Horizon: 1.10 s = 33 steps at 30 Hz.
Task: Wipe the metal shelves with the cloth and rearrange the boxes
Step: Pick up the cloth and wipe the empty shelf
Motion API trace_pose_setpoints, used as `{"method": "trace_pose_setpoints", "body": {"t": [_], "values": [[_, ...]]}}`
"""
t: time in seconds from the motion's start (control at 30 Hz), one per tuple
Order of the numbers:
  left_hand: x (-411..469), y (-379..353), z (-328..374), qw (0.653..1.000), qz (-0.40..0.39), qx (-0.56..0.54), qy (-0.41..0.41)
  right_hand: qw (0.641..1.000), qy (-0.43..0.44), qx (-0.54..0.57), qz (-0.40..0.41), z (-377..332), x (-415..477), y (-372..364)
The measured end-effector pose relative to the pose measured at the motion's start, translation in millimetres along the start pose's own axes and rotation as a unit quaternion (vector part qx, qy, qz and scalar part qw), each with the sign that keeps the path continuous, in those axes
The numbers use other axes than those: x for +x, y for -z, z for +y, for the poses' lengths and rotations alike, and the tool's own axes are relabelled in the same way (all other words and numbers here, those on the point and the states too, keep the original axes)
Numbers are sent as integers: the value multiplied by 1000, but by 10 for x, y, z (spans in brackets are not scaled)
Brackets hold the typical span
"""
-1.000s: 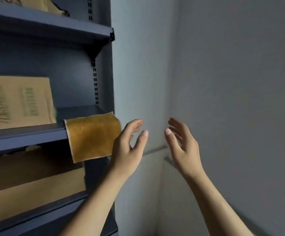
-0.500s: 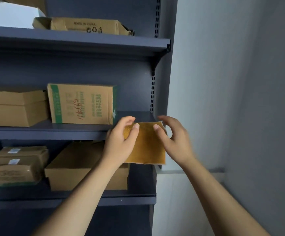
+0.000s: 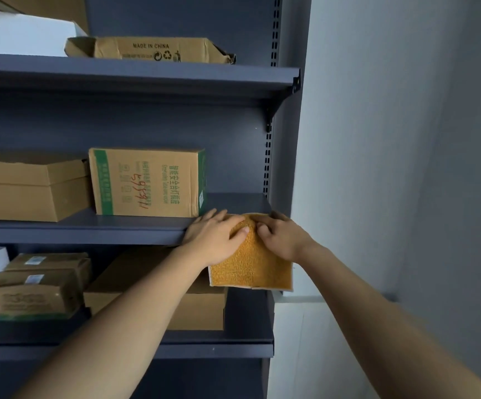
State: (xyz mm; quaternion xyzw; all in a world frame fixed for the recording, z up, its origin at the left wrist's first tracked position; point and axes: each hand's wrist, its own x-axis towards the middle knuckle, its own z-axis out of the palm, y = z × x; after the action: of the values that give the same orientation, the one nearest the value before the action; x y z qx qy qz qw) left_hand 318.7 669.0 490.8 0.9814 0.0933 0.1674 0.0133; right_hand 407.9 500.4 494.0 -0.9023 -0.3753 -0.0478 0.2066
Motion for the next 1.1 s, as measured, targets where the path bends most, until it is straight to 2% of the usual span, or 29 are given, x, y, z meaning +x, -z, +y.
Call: {"method": "trace_pose_setpoints", "body": {"t": [0.13, 0.27, 0.63, 0.93, 1.1], "values": [[31, -22, 19, 1000, -14, 16, 13, 1000, -13, -20, -4, -6, 3, -27], [16, -30, 20, 1000, 17, 14, -10, 998, -9, -55, 0, -68, -22, -5], [-242, -109, 81, 997, 75, -35, -2, 996, 24, -81, 30, -131, -280, -14], [-687, -260, 205, 983, 162, -82, -18, 990, 94, -18, 101, -49, -660, -103], [-941, -465, 247, 968, 197, -152, -34, 987, 111, 0, 114, 64, -886, -294]]}}
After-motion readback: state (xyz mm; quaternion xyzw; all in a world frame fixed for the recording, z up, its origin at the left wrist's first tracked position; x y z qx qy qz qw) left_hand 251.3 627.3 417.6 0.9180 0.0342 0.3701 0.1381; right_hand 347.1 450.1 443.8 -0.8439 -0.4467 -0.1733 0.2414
